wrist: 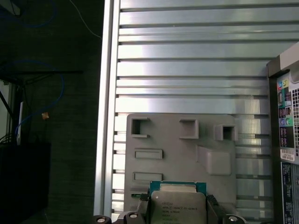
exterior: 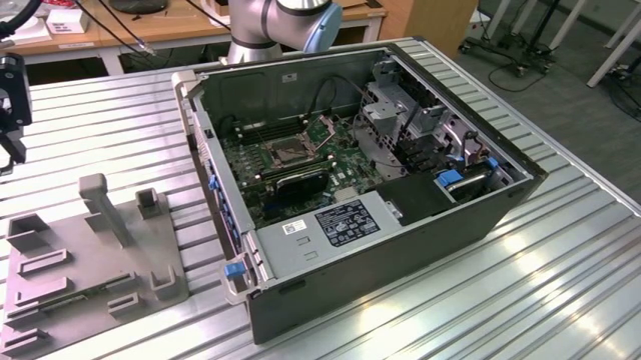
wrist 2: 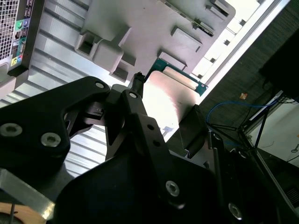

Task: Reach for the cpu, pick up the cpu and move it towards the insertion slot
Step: 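Pick up the cpu and move it towards the insertion slot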

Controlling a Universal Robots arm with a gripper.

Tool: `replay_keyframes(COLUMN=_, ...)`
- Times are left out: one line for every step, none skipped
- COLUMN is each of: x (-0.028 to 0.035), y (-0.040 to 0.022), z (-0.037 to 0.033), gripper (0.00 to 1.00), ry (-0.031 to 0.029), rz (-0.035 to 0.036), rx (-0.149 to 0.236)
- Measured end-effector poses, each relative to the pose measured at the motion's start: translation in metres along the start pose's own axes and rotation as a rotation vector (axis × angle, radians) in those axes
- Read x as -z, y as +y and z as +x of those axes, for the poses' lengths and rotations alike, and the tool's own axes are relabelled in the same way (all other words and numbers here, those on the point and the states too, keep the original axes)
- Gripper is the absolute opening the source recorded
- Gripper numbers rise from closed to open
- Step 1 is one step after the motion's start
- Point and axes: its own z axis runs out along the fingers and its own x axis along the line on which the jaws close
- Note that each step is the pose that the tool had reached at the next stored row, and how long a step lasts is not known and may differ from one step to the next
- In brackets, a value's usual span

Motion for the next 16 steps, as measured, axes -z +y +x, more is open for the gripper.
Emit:
replay_keyframes(x=0.0000, y=0.0000, z=-0.0002, gripper=0.55, ry=0.0000, rz=-0.0001, rx=0.000)
replay_keyframes(x=-0.0001, y=0.0000, z=-0.0004, gripper=0.55, ry=-0.0001, rz=-0.0001, rx=0.000)
replay_keyframes(x=-0.0001, y=0.0000, z=-0.0006, gripper=0.55, ry=-0.0001, rz=-0.0001, rx=0.000)
replay_keyframes(x=-0.0001, y=0.0000, z=-0.0008, gripper=0.55, ry=0.0000, rz=-0.0001, rx=0.000)
replay_keyframes(x=0.0000, y=0.0000, z=-0.0011, gripper=0.55, ry=0.0000, rz=0.0000, rx=0.000)
replay_keyframes(x=0.0000, y=0.0000, z=-0.0013, gripper=0.55, ry=0.0000, rz=0.0000, rx=0.000)
replay_keyframes(x=-0.0001, y=0.0000, z=-0.0016, gripper=0.55, ry=-0.0001, rz=-0.0001, rx=0.000)
replay_keyframes(x=-0.0001, y=0.0000, z=-0.0019, gripper=0.55, ry=-0.0001, rz=-0.0001, rx=0.000)
replay_keyframes(x=0.0000, y=0.0000, z=-0.0022, gripper=0.55, ry=0.0000, rz=0.0000, rx=0.000)
replay_keyframes(x=0.0000, y=-0.0001, z=-0.0026, gripper=0.55, ry=0.0000, rz=0.0000, rx=0.000)
replay_keyframes(x=0.0000, y=0.0000, z=-0.0029, gripper=0.55, ry=0.0000, rz=0.0000, rx=0.000)
replay_keyframes(x=0.0000, y=0.0000, z=-0.0033, gripper=0.55, ry=0.0000, rz=0.0001, rx=0.000)
replay_keyframes(x=0.0000, y=-0.0001, z=-0.0037, gripper=0.55, ry=0.0000, rz=0.0001, rx=0.000)
replay_keyframes(x=0.0000, y=-0.0001, z=-0.0041, gripper=0.55, ry=0.0000, rz=0.0000, rx=0.000)
replay_keyframes(x=-0.0001, y=-0.0001, z=-0.0044, gripper=0.55, ry=0.0000, rz=0.0000, rx=0.000)
replay_keyframes(x=-0.0001, y=-0.0001, z=-0.0048, gripper=0.55, ry=-0.0001, rz=-0.0001, rx=0.000)
